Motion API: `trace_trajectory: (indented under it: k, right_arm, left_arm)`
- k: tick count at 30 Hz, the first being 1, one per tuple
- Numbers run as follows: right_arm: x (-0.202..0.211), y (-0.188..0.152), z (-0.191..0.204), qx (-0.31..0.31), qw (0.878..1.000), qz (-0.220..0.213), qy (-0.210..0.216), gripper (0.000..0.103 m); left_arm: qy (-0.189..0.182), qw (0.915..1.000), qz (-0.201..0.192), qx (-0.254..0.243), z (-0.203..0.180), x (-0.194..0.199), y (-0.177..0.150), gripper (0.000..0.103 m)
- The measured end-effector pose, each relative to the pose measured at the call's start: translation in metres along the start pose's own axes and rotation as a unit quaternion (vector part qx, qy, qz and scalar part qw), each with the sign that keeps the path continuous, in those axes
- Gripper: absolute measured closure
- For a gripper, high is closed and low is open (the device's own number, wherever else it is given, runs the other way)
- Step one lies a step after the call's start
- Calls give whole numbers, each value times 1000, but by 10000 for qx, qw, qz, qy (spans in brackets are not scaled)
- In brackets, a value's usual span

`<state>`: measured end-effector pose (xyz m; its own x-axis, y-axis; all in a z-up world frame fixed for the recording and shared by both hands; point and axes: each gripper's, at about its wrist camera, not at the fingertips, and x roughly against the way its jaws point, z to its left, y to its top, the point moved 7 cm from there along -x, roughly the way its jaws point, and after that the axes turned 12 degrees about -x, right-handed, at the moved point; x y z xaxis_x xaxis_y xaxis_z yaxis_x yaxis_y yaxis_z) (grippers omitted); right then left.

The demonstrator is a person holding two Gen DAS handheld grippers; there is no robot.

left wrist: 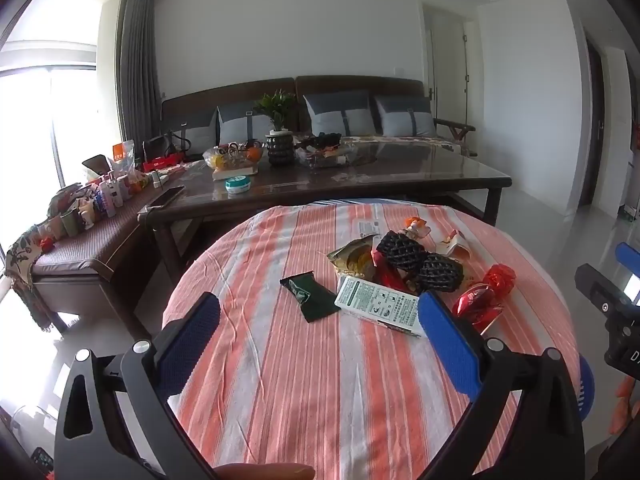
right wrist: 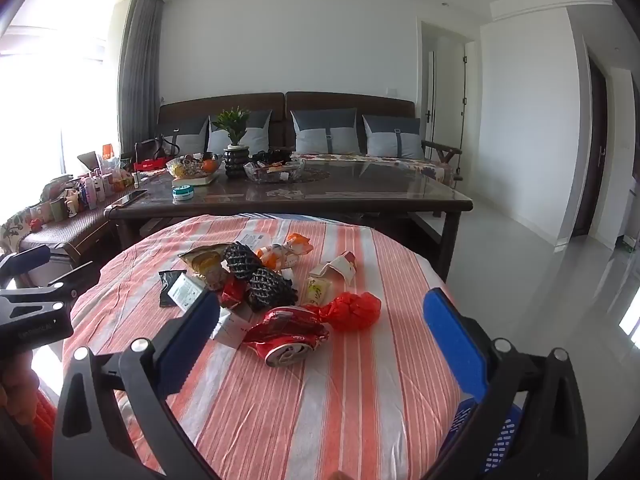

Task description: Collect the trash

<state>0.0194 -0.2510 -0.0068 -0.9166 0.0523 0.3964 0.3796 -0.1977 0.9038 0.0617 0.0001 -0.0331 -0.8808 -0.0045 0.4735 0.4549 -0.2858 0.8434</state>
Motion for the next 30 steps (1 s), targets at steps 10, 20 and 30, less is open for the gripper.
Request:
trace_trajectory:
  k: [10,20,30]
  right_arm:
    - [7,0,6,55,10000,-31,-36,5]
    - [4,3,-5,-7,10000,-13,-21,5]
    - [1,5,-9,-29,10000,-53,-71,5]
  left_arm:
    - [-30,9999,4,101,5,-3,-3,5]
    - [-13,9999,16,139,6,-3,-1,5]
    - [-15,9999,10,166,8,-3,-2,5]
